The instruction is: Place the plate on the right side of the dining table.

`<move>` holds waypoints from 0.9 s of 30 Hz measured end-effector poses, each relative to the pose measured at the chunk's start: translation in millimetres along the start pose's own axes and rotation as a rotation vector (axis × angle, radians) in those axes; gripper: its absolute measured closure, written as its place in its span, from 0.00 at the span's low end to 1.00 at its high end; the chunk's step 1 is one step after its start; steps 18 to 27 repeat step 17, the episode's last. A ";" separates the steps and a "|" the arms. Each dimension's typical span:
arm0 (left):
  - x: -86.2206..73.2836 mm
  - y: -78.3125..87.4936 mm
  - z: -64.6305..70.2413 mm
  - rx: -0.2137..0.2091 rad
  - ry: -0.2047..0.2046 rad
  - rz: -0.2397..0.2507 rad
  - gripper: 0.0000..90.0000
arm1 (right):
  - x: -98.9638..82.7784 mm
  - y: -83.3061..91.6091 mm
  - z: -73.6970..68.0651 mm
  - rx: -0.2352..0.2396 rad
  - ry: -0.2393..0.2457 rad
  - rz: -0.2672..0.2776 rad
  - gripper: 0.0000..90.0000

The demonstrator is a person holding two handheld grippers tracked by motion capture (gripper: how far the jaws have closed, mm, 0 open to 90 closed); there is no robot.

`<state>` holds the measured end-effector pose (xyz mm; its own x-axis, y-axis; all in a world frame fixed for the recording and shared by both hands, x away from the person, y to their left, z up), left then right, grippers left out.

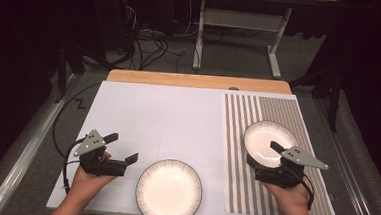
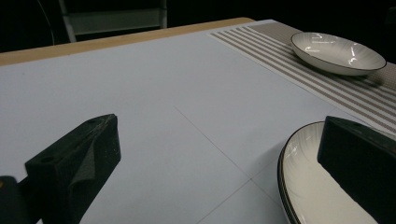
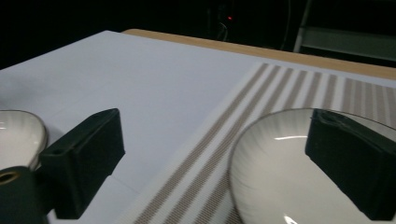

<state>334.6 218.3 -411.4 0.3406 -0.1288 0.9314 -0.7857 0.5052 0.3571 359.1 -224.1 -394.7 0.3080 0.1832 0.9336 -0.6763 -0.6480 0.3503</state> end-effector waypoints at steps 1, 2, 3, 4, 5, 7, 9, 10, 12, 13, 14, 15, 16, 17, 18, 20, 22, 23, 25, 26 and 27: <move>0.5 1.7 -0.6 0.003 0.001 0.010 0.00 | 0.2 -1.2 -4.6 0.007 0.009 0.008 0.01; 0.5 1.7 -0.6 0.003 0.001 0.010 0.00 | 0.2 -1.2 -4.6 0.007 0.009 0.008 0.01; 0.9 3.4 -1.3 0.005 0.001 0.015 0.00 | -0.4 -2.5 -15.8 0.019 0.031 0.016 0.01; 1.5 6.0 -2.4 0.007 -0.001 0.030 0.00 | -1.4 -2.6 -20.1 0.015 0.046 0.024 0.01; 1.5 6.0 -2.4 0.007 -0.001 0.030 0.00 | -1.4 -2.6 -20.1 0.015 0.046 0.024 0.01; 1.7 7.4 -3.4 0.010 -0.005 0.030 0.00 | -6.7 -2.7 -27.2 0.012 0.067 0.032 0.01; 1.7 8.0 -3.6 0.013 -0.007 0.031 0.00 | -9.7 -2.5 -29.9 0.020 0.080 0.022 0.01; 1.8 7.6 -3.0 0.015 -0.009 0.033 0.00 | -11.2 -1.1 -29.4 0.026 0.071 0.025 0.01; 1.6 7.2 -2.6 0.016 -0.011 0.031 0.00 | -12.1 0.0 -28.1 0.024 0.067 0.027 0.01; 1.3 6.6 -1.7 0.019 -0.017 0.028 0.00 | -12.6 0.5 -27.5 0.023 0.068 0.027 0.01; 1.3 6.3 -1.2 0.020 -0.016 0.030 0.00 | -13.4 0.9 -26.6 0.022 0.070 0.024 0.01; 1.2 6.4 -1.0 0.020 -0.021 0.028 0.00 | -14.2 1.3 -25.7 0.019 0.068 0.021 0.01; 1.3 6.4 -0.7 0.020 -0.022 0.029 0.00 | -14.6 1.7 -25.0 0.019 0.066 0.022 0.01; 1.3 6.4 -0.7 0.020 -0.022 0.029 0.00 | -14.7 2.4 -24.1 0.017 0.064 0.021 0.01; 1.3 6.4 -0.7 0.020 -0.022 0.029 0.00 | -14.7 2.4 -24.1 0.017 0.064 0.021 0.01; 1.3 6.4 -0.7 0.020 -0.022 0.029 0.00 | -14.7 2.4 -24.1 0.017 0.064 0.021 0.01; 1.3 6.4 -0.7 0.020 -0.022 0.029 0.00 | -14.7 2.4 -24.1 0.017 0.064 0.021 0.01; 1.3 6.4 -0.7 0.020 -0.022 0.029 0.00 | -14.7 2.4 -24.1 0.017 0.064 0.021 0.01; 1.3 6.4 -0.7 0.020 -0.022 0.029 0.00 | -14.7 2.4 -24.1 0.017 0.064 0.021 0.01; 1.3 6.4 -0.7 0.020 -0.022 0.029 0.00 | -14.7 2.4 -24.1 0.017 0.064 0.021 0.01; 1.3 6.4 -0.7 0.020 -0.022 0.029 0.00 | -14.7 2.4 -24.1 0.017 0.064 0.021 0.01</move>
Point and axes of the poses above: each handheld gripper's, and its own axes: y roughly backward along the jaws, x roughly out of its top, z roughly to its right, the point moved 5 cm from there along -y, roughly forward along the jaws, and after that the axes turned 7 degrees about x, right-handed, at the moved point
